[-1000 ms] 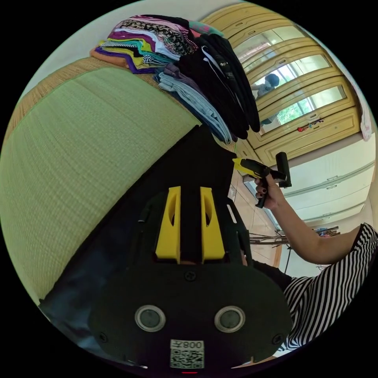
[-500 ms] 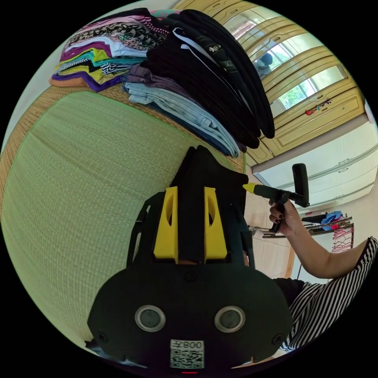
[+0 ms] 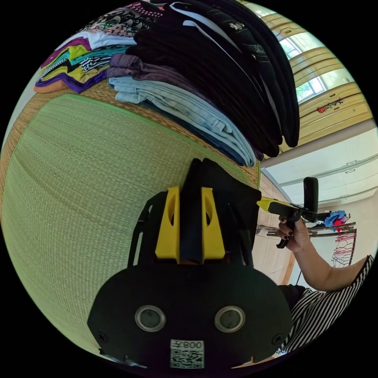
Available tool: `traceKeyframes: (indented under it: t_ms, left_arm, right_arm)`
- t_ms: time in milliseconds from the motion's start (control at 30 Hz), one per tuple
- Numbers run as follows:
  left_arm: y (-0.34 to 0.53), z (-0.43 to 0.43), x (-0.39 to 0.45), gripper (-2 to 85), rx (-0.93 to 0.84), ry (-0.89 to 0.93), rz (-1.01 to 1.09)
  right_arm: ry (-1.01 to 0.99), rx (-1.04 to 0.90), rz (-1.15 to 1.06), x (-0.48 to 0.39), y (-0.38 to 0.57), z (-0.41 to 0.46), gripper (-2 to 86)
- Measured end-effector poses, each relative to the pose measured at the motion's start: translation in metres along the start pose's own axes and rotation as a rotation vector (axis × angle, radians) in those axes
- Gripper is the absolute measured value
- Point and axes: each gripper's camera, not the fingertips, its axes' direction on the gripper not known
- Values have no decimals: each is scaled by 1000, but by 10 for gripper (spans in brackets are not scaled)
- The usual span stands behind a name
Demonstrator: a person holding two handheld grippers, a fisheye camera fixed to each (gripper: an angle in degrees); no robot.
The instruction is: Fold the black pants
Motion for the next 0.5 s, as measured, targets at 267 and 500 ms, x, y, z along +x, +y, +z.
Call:
traceKeyframes:
  t_ms: [267,500]
  left_arm:
    - [-15,-17,6,28,7,93,-9]
    - [-13,-47,13,25,26,158,24]
  right_arm:
    - [-41,-8,21,9,-9,0,76]
    - [-117,-15,61,12,-13,2,56]
